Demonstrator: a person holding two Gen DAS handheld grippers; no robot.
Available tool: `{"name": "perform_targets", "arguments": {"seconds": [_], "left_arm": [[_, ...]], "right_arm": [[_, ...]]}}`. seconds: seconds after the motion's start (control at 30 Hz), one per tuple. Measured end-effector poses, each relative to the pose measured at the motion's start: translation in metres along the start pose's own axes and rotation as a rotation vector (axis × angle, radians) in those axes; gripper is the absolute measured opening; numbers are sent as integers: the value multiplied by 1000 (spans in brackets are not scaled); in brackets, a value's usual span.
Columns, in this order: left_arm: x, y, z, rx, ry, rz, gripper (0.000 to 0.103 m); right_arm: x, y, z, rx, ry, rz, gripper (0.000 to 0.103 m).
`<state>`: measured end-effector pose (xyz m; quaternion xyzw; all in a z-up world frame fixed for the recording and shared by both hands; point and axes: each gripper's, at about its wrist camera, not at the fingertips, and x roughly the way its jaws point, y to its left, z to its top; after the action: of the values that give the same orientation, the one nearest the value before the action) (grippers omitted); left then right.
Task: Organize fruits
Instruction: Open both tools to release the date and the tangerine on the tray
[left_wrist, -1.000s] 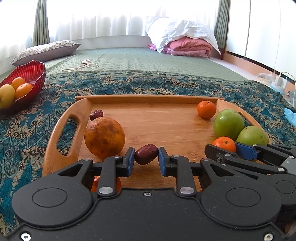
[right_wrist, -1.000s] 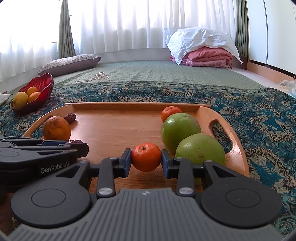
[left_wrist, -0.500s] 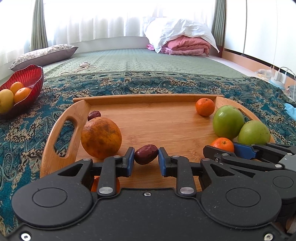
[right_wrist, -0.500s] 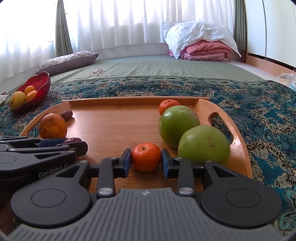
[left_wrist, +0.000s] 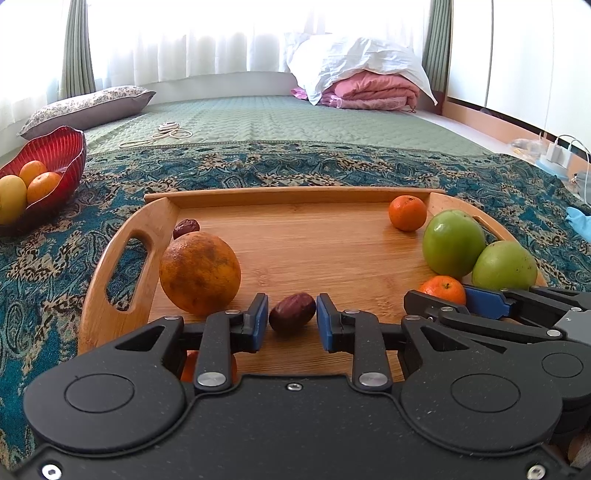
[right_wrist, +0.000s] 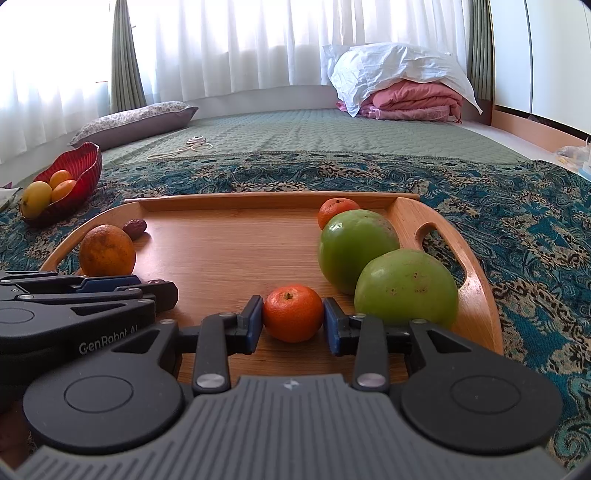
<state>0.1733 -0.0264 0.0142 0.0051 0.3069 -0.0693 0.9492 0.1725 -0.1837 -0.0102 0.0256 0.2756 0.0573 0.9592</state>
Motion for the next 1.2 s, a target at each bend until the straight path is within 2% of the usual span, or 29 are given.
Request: {"name": "perform_targets", "arguments": {"seconds": [0.07,0.4,0.73,0.8,0.87,0.97,1.2], "left_arm": [[-2,0,1,0,-1,-2,34],[-14,3,3,-3,-19,1,42],[-35,2,5,7,-55,5,60],[-39,2,5,12,-64,9,63],[-44,2,4,11,-72,14,66],[-52,4,3,2,-84,13,76],[-68,7,-5,-6,-103,18,83]], "right_arm": [[-3,1,0,0,-6,1,47],[-16,4,0,-16,-24,0,47],[-31,2,2,-10,-43,-10,47],[-34,1,2,-13,-50,-17,50],[-39,0,1,-12,-57,-20,58],[-45,-2,0,-5,-66,-21,60],[-58,-3,-5,-16,-88,-36,70]]}}
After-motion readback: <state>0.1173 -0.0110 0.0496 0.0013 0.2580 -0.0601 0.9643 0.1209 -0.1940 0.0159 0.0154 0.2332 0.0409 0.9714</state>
